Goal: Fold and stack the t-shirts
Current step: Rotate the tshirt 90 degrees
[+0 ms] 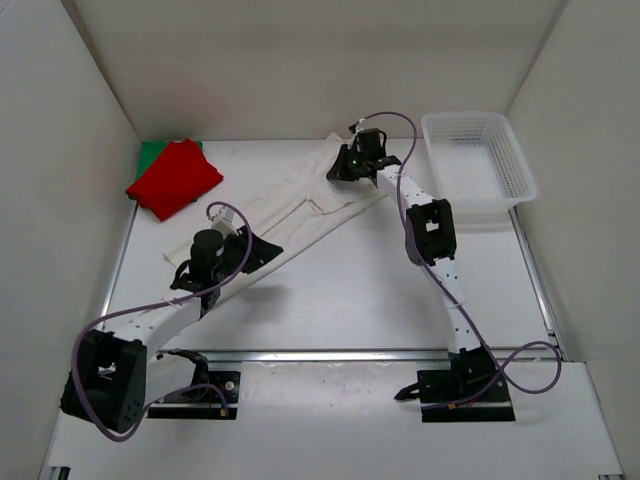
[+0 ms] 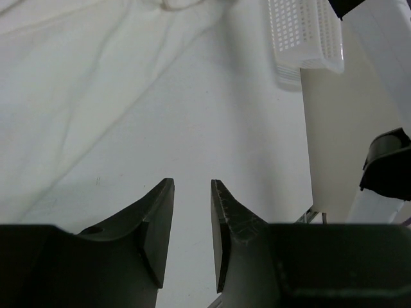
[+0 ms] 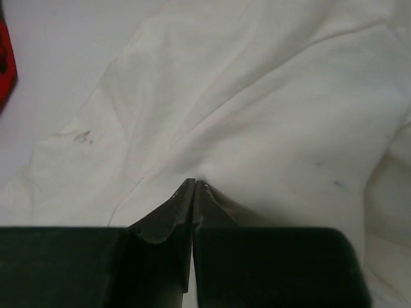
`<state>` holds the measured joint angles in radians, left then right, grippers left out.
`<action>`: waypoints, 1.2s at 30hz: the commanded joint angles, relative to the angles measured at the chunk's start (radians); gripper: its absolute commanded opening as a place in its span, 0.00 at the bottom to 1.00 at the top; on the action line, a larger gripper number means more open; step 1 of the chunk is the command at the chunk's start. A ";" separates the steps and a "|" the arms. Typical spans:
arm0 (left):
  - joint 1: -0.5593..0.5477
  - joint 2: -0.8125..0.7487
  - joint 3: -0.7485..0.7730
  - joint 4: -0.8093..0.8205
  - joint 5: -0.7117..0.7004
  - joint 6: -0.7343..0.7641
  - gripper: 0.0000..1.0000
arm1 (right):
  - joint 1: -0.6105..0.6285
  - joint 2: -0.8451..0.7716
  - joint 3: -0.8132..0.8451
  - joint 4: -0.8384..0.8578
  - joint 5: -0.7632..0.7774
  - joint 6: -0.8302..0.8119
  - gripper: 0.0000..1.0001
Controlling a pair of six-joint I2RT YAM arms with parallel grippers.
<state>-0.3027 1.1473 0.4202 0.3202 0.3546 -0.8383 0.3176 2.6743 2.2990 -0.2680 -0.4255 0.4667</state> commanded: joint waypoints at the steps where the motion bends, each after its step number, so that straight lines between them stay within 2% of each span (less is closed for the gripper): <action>1: 0.016 -0.063 0.022 -0.093 0.024 0.056 0.40 | -0.012 0.036 0.306 -0.247 -0.079 -0.010 0.00; 5: 0.005 -0.104 0.002 -0.133 0.017 0.064 0.43 | 0.020 -0.264 0.022 -0.177 0.057 -0.141 0.05; 8: -0.018 -0.126 0.029 -0.197 -0.014 0.123 0.44 | 0.028 -0.581 -0.287 -0.073 0.120 -0.169 0.16; 9: -0.012 -0.133 0.031 -0.205 -0.009 0.131 0.44 | 0.028 -0.638 -0.350 -0.038 0.128 -0.163 0.20; 11: 0.000 -0.152 0.029 -0.239 -0.006 0.149 0.42 | 0.031 -0.856 -0.647 0.091 0.133 -0.145 0.30; 12: 0.002 -0.164 0.025 -0.240 -0.011 0.163 0.42 | 0.038 -0.902 -0.723 0.127 0.134 -0.139 0.31; 14: 0.008 -0.172 0.019 -0.254 0.007 0.169 0.40 | 0.073 -1.052 -1.017 0.263 0.137 -0.091 0.37; 15: 0.020 -0.179 0.017 -0.260 0.012 0.176 0.41 | 0.113 -1.076 -1.140 0.333 0.152 -0.061 0.38; 17: 0.033 -0.179 0.021 -0.277 0.032 0.186 0.40 | 0.180 -1.122 -1.281 0.438 0.160 -0.008 0.41; 19: 0.039 -0.190 0.034 -0.288 0.038 0.189 0.41 | 0.254 -1.093 -1.348 0.503 0.178 0.038 0.43; 23: 0.034 -0.212 0.058 -0.314 0.041 0.202 0.42 | 0.371 -0.946 -1.298 0.543 0.211 0.107 0.45; 27: 0.048 -0.224 0.054 -0.313 0.049 0.200 0.42 | 0.406 -0.809 -1.230 0.558 0.261 0.170 0.46; 31: 0.057 -0.239 0.034 -0.311 0.046 0.200 0.42 | 0.399 -0.700 -1.202 0.576 0.243 0.254 0.45; 34: 0.070 -0.242 0.019 -0.300 0.057 0.194 0.42 | 0.396 -0.621 -1.184 0.622 0.209 0.325 0.41; 36: 0.071 -0.236 0.020 -0.300 0.052 0.196 0.42 | 0.388 -0.576 -1.170 0.612 0.199 0.339 0.35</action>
<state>-0.2420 0.9264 0.4469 0.0189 0.3859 -0.6540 0.7132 2.0319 1.1145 0.3305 -0.2356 0.7349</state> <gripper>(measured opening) 0.417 0.361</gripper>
